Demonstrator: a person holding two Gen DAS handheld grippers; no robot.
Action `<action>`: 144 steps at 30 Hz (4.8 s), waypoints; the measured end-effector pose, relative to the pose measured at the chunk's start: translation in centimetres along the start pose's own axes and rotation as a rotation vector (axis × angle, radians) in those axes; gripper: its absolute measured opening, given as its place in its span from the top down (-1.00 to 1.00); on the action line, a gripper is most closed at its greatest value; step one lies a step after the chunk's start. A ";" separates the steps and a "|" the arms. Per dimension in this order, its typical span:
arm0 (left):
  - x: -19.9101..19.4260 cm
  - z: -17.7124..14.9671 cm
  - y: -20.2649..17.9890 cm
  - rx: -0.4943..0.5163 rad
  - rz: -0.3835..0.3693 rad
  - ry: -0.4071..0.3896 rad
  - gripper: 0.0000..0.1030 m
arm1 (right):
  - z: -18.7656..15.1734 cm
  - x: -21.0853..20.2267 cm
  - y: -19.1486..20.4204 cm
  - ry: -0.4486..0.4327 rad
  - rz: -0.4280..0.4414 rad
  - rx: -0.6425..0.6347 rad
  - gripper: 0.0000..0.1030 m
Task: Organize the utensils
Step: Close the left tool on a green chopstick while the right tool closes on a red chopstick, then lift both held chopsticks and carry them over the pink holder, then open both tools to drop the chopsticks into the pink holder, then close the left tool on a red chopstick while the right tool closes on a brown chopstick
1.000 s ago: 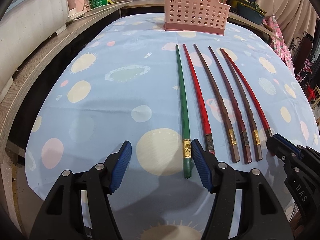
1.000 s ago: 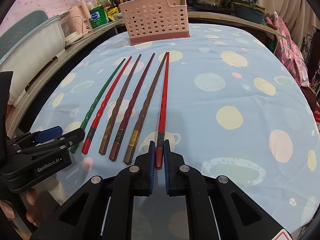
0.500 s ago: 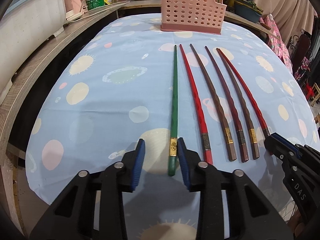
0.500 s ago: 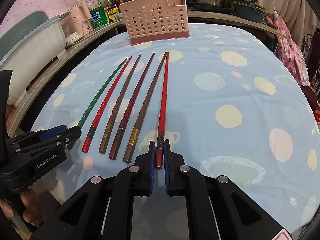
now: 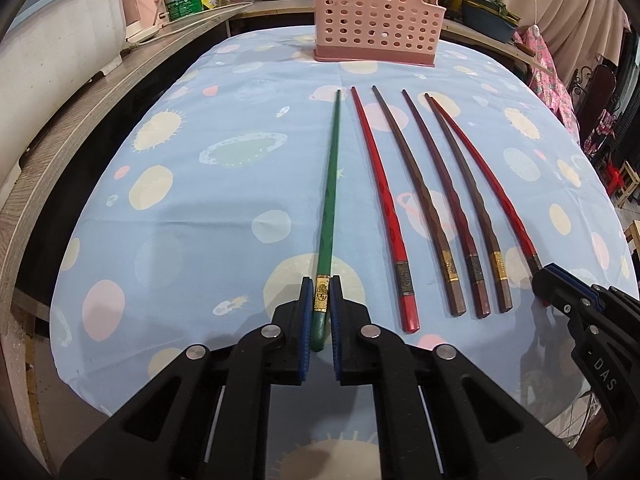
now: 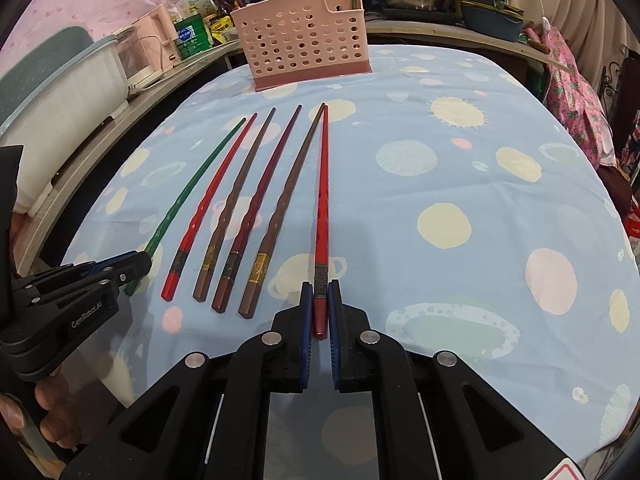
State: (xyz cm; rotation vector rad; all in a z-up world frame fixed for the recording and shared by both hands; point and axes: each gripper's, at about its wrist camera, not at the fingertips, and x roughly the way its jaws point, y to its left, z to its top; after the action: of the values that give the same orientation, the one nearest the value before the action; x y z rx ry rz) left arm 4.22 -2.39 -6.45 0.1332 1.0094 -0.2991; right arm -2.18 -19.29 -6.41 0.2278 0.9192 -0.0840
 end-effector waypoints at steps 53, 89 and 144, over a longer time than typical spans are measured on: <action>-18.5 34.6 1.7 -0.149 -0.125 -0.654 0.87 | 35.7 -13.4 -2.8 -0.639 0.182 0.153 0.87; -7.0 34.1 2.0 -0.155 -0.059 -0.475 0.27 | 35.0 -3.4 -1.9 -0.489 0.115 0.130 0.49; -2.8 4.3 -0.4 -0.039 -0.017 -0.091 -0.32 | 3.8 -1.2 1.0 -0.038 0.075 0.049 0.38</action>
State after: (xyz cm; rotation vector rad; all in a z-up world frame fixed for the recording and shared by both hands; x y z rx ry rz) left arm 6.24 -3.31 -1.82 0.0754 0.9260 -0.2979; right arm 0.20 -19.18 -3.10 0.3050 0.8706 -0.0419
